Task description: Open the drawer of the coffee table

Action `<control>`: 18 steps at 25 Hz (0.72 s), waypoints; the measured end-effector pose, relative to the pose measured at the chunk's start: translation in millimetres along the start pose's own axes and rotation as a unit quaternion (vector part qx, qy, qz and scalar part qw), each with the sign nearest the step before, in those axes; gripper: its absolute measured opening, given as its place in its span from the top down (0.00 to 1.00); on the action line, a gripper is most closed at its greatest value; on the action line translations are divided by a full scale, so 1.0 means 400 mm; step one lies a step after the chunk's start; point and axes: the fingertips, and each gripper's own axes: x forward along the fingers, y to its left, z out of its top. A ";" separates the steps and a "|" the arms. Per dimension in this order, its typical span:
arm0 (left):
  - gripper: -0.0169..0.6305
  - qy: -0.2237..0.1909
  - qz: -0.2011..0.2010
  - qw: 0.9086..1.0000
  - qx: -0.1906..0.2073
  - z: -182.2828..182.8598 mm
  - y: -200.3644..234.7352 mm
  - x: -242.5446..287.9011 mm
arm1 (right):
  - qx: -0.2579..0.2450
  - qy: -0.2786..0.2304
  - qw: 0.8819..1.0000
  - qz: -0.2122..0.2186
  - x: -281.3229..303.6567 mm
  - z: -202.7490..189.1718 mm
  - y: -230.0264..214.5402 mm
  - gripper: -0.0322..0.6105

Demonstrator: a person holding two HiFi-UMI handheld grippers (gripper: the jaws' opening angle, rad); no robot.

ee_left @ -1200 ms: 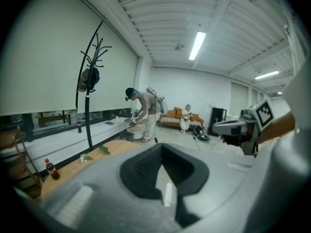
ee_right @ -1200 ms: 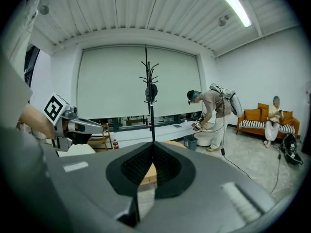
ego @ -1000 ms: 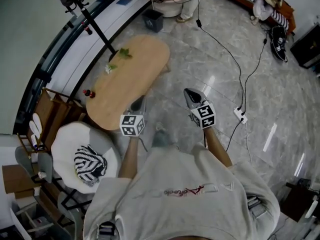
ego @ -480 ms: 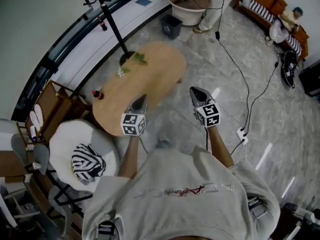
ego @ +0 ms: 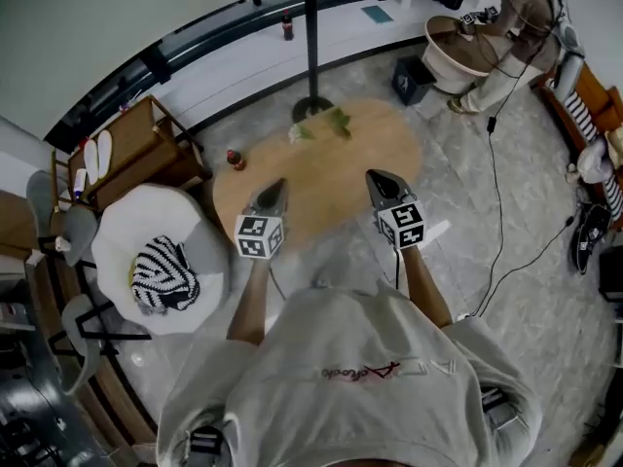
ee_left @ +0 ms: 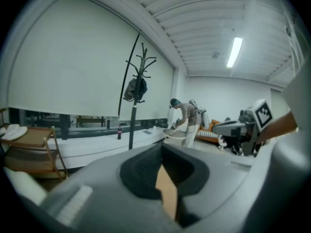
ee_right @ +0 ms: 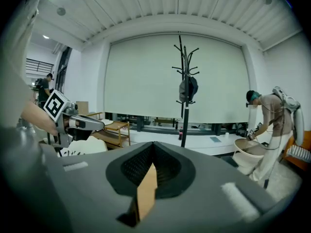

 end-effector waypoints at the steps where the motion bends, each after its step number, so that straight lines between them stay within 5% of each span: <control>1: 0.97 0.000 0.011 1.000 -0.004 -0.002 0.023 -0.009 | -0.003 -0.002 1.000 0.015 0.030 0.010 0.017 0.95; 10: 0.97 -0.005 0.116 0.993 -0.027 -0.021 0.069 -0.122 | -0.033 -0.004 0.990 0.141 0.121 0.021 0.145 0.95; 18: 0.97 -0.005 0.183 0.982 -0.042 -0.068 -0.114 -0.185 | -0.031 -0.018 0.980 0.195 -0.010 -0.019 0.126 0.95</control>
